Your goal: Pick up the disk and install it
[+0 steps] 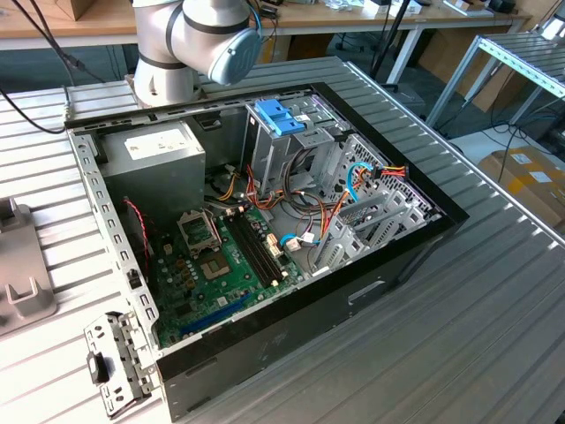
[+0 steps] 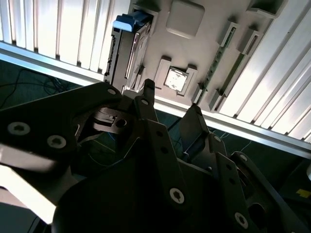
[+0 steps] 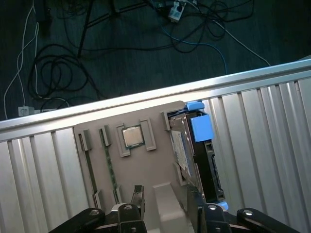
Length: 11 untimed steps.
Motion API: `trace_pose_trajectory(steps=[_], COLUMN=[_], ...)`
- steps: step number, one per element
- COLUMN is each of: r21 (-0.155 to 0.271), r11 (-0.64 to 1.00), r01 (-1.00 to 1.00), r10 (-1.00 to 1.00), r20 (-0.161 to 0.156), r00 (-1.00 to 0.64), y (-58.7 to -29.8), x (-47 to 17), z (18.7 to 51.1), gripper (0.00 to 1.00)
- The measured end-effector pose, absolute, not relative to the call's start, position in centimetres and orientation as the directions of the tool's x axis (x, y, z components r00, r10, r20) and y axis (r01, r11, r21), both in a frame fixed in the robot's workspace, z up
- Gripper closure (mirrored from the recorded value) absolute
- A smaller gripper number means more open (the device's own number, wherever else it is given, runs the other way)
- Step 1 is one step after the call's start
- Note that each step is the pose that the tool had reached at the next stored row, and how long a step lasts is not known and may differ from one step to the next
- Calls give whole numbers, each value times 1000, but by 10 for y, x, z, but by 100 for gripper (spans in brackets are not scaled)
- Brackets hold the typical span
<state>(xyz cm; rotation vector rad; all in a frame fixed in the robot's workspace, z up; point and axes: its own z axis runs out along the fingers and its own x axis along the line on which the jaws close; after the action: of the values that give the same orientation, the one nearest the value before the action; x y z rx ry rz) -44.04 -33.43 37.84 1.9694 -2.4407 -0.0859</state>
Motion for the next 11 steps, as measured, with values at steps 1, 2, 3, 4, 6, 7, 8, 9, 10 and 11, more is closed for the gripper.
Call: trace_pose_trajectory(steps=[1, 2, 3, 4, 6, 7, 8, 9, 10, 11], r21=[45, 45, 45, 45, 45, 45, 45, 45, 45, 45], r11=[210, 210, 210, 210, 210, 210, 210, 210, 210, 210], r01=[-977, -977, -977, -977, -977, -977, -977, -977, -977, -977], r10=[-977, -977, -977, -977, -977, -977, -977, -977, -977, -977], r20=[-31, -31, -31, -31, -32, -32, -32, -32, -32, -32], r00=[-212, -212, -212, -212, -212, -212, -212, -212, -212, -212], y=[-334, -334, -333, -333, -332, -332, -331, -331, -331, -330], x=[-440, -440, -440, -440, -440, -440, -441, -441, -441, -441], z=[378, 378, 378, 378, 378, 378, 378, 378, 378, 378], gripper=[52, 52, 52, 52, 52, 52, 52, 52, 52, 52])
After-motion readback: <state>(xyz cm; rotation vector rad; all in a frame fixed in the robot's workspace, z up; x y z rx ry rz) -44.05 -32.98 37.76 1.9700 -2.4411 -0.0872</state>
